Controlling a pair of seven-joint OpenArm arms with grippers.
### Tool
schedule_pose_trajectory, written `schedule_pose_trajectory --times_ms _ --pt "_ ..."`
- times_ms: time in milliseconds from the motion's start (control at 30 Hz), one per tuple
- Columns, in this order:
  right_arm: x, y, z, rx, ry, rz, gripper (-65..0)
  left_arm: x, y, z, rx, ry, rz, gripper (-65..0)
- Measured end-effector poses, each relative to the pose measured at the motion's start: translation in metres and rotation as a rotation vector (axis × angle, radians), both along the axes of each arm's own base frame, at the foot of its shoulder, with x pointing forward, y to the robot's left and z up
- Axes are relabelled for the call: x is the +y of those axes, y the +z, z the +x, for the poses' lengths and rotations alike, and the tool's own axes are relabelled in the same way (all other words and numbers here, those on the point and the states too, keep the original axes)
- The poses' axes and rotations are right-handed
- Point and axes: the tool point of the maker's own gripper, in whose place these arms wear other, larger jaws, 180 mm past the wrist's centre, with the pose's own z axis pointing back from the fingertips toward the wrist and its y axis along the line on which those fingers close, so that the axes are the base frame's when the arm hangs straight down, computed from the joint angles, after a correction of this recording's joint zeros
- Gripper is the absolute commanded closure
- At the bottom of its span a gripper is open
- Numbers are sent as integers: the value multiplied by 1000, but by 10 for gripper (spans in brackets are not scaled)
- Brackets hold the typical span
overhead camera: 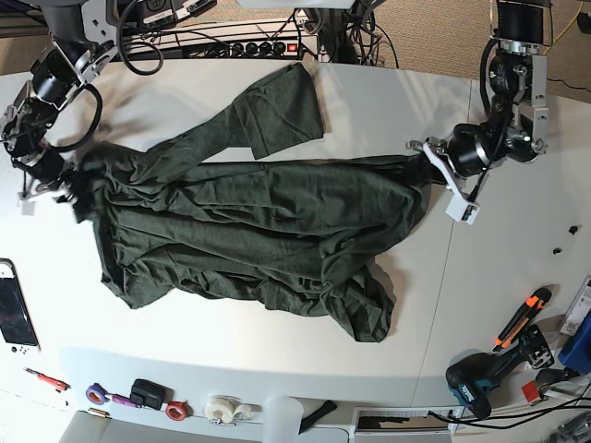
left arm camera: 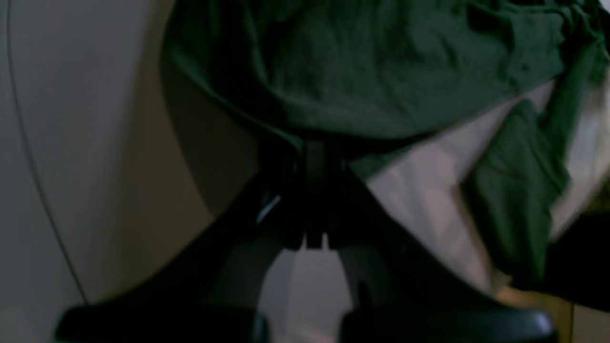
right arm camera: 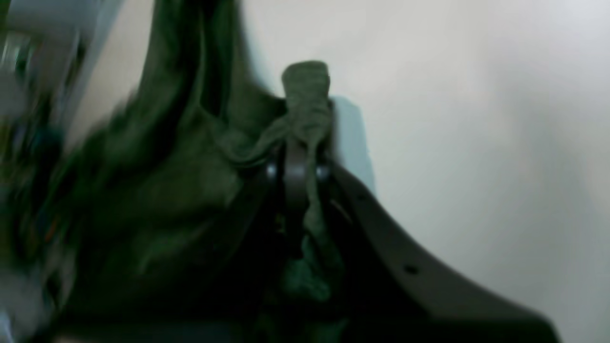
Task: Layout the t-shirt on the table in an organized manner, then fold the t-shirt properly
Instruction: 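Pull the shirt taut between both grippers, then release the left gripper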
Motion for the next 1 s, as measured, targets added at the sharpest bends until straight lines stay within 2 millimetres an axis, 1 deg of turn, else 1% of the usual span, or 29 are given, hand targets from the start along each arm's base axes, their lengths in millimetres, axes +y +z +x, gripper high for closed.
schedule_pose_trajectory --times_ms 67,133,233,267,300,333,400,467,667,767,867,933,1000 --pt "12 9 -7 5 42 51 0 12 11 5 -24 14 -24 0" --pt "10 28 -10 -41 65 23 0 32 22 9 -40 42 -30 0" --pt "-21 72 -10 -142 12 -91 0 60 38 15 -68 102 -55 0" --pt "-30 83 -14 -168 -7 -127 0 67 43 15 -78 114 -57 0" --pt "-37 90 -19 -175 -21 -156 0 73 46 15 -82 123 -59 0" --pt "-41 92 -25 -176 -36 -172 0 79 49 16 -90 133 -56 0" --pt "-44 88 -37 -157 -47 -183 0 87 50 16 -89 134 -34 0" --pt "-45 81 -47 -135 -58 -181 0 90 48 12 -75 127 -19 0" --pt "-45 51 -86 -19 -50 -183 0 97 28 -16 8 113 14 0" --pt "-45 41 -101 23 -46 -183 0 97 21 -28 32 93 24 0" --pt "-45 34 -111 53 -44 -185 0 96 12 -41 68 87 25 0" --pt "-45 34 -111 53 -44 -185 0 95 9 -46 84 85 27 0" --pt "-48 39 -106 18 -66 -193 0 96 8 -47 86 84 28 0"
